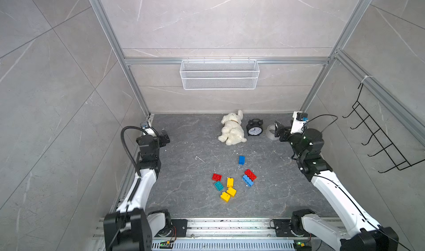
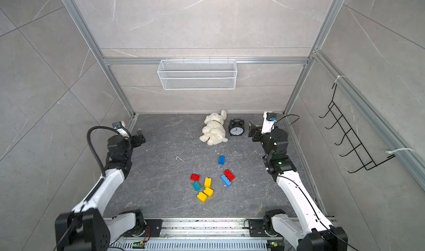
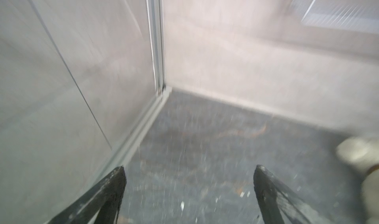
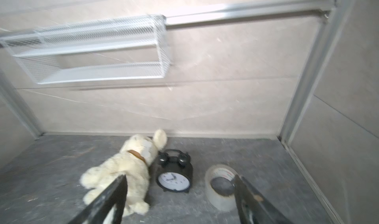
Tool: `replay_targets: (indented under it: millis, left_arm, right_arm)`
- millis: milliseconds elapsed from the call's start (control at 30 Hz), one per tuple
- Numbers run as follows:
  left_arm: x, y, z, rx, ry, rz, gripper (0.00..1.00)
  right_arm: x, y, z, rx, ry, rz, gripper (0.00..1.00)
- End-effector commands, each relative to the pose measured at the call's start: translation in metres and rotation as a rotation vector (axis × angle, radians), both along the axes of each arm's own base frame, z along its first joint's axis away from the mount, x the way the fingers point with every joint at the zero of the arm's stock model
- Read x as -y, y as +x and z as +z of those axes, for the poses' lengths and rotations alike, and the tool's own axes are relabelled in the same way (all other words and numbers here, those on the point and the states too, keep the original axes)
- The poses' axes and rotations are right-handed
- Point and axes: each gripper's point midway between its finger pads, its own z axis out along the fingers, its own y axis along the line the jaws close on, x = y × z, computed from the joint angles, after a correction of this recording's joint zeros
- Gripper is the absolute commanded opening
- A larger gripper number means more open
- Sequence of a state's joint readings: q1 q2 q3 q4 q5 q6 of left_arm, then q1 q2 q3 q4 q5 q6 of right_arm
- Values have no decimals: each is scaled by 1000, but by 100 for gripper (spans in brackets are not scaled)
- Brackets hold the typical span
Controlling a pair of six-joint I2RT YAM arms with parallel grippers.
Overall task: Assemble the letter r with lego
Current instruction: Pick up the lego brick from the center of the board.
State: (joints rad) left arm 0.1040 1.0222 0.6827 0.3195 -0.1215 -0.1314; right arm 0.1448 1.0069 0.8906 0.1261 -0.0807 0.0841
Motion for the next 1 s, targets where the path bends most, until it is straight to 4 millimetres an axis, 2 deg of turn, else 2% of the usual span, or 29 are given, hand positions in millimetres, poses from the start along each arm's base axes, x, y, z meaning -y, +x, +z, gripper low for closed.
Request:
replay_targets:
  millis: [0,100,200,333,433,533,633,733,833,967]
  left_arm:
    - [13,-19,13,45,-75,-59,100]
    - [36,-28,22,-5,-113,-179,96]
    - [51,-35,22,-39,-211,-252,90]
    - [78,-40,12,-59,-331,-362,87]
    - [108,-42,-8,-128,-313,-425,85]
    - [142,-43,-26,-205,-205,-448,85]
    - [180,-43,-42,-268,-99,-491,84]
    - [203,-40,-61,-338,-101,-533,80]
    - [211,-37,-79,-393,-106,-533,80]
    - [218,-37,-91,-421,-128,-539,80]
  right_arm:
    - [-45,-31,-50,-282,44,266,80]
    - [-73,-53,-63,-389,16,373,76]
    - [-98,-75,-96,-507,-72,368,76]
    - [-102,-93,-145,-667,-123,218,72]
    - [-101,-98,-167,-709,-62,101,71]
    - [-105,-98,-184,-725,-22,15,71]
    - [-112,-92,-202,-735,-80,-88,71]
    - [-120,-85,-224,-776,-97,-176,71]
    - [-129,-79,-246,-814,-75,-213,71]
    - [-140,-68,-268,-825,-84,-229,71]
